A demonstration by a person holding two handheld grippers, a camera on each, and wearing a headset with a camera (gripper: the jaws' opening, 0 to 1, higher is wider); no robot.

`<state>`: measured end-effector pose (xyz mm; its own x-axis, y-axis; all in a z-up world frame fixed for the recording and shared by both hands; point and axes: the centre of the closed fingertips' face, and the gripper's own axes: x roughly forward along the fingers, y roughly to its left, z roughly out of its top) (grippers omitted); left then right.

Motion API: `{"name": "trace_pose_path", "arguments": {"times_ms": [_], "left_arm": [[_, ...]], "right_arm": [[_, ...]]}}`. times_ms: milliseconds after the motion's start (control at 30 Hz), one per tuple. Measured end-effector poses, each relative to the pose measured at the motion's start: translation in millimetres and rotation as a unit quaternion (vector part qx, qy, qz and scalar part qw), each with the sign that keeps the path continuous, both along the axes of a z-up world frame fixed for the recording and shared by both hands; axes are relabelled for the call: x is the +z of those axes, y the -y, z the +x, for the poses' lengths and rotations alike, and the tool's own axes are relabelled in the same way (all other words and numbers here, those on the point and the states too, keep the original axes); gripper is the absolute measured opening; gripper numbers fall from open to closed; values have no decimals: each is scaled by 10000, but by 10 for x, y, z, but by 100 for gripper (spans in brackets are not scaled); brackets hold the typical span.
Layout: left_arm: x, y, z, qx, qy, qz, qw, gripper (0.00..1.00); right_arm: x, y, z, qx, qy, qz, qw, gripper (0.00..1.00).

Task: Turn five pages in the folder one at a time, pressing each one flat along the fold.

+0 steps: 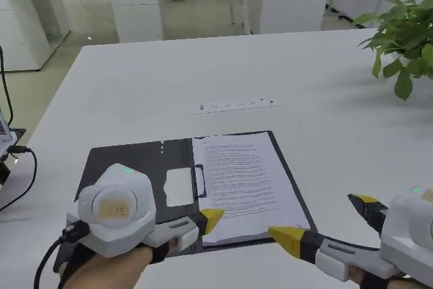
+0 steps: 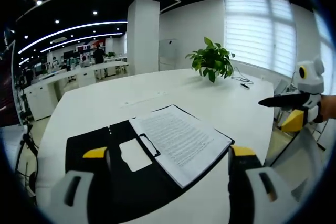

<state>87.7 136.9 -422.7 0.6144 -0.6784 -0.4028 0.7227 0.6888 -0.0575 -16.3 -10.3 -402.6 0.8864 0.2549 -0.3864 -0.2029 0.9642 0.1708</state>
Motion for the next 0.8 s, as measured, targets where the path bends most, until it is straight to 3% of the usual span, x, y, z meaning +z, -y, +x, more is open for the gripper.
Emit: {"name": "trace_pose_path", "arguments": {"times_ms": [400,800], "left_arm": [[-296,521,40,-483,-189,178,9985,92],[-547,1019,24,-978,-256,257,9945,89]], "right_arm": [[-73,63,-15,-78,-123,71,9999,98],[-105,144,26,-272,-169,97,9994,98]]}}
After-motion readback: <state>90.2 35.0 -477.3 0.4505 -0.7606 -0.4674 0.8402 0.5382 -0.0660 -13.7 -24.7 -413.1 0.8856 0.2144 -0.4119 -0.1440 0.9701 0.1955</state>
